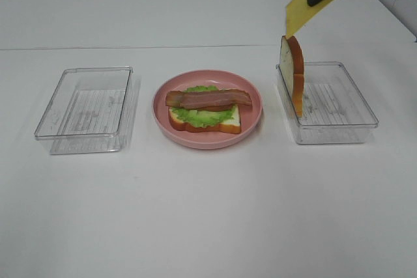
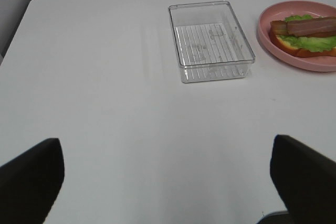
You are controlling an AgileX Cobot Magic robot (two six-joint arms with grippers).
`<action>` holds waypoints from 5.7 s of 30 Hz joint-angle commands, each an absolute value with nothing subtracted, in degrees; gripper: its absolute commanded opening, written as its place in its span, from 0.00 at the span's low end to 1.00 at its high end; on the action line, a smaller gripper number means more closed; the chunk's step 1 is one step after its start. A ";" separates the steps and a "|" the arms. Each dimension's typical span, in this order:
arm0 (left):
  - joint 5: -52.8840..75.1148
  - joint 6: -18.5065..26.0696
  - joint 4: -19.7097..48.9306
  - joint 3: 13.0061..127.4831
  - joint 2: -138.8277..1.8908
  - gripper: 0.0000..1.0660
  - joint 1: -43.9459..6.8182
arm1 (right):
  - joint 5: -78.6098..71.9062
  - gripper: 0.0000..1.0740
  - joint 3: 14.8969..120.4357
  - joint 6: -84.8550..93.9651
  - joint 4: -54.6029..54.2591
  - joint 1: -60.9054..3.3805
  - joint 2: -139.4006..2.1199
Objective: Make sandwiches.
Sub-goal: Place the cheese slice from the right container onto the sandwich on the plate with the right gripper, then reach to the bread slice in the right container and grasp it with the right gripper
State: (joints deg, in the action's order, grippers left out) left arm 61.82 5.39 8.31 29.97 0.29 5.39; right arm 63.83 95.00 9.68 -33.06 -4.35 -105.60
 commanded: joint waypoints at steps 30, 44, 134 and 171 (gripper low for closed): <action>61.59 4.81 8.94 29.85 1.32 0.94 4.98 | 45.66 0.00 98.15 11.63 -50.71 -20.86 -128.34; 61.59 4.81 8.94 29.85 1.32 0.94 4.98 | 46.12 0.00 99.69 5.84 -40.51 -20.68 -130.63; 61.54 4.81 8.94 29.85 1.32 0.94 4.98 | 71.96 0.77 122.84 -7.96 0.34 -14.50 -130.29; 61.54 4.81 8.94 29.85 1.32 0.94 4.98 | 76.15 0.00 122.73 -9.00 3.09 -14.50 -131.78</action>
